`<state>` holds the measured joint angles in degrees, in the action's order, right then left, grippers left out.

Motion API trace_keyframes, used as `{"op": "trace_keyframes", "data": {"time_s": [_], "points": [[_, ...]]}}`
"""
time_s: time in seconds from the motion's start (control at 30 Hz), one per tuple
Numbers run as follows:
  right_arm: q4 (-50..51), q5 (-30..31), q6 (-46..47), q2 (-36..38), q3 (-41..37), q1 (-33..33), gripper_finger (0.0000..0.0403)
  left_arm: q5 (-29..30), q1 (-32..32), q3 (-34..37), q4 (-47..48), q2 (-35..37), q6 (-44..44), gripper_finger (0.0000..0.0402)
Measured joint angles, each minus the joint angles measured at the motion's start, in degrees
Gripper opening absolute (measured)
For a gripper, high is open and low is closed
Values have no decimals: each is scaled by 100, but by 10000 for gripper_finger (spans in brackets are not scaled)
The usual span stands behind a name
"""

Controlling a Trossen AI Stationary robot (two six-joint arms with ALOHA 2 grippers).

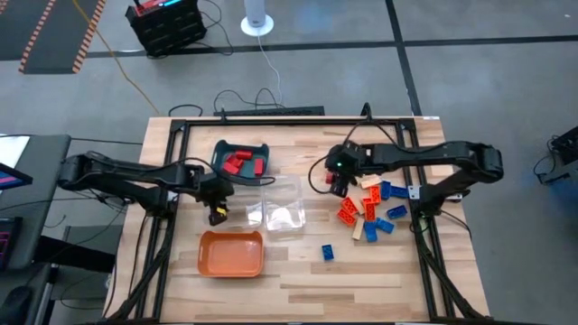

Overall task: Sort blocks
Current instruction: Put the brown block into the left transparent bin

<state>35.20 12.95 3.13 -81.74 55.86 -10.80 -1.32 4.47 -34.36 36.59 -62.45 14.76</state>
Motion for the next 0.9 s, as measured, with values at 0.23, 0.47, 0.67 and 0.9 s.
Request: {"op": "trace_keyframes", "data": {"time_s": [0.23, 0.47, 0.67, 0.9], "points": [[1263, -12, 1006, -502, -12, -436, 240, 33, 0, -410, 302, 214, -24, 216], [1075, -515, 945, -786, -505, -949, 239, 430, 0, -535, 261, 341, -254, 216], [575, -1010, 856, -570, -956, -1239, 239, 450, 0, -535, 265, 338, -301, 217], [370, -827, 842, -616, -1231, -1191, 215, 647, 0, -535, 211, 338, -448, 217]]}}
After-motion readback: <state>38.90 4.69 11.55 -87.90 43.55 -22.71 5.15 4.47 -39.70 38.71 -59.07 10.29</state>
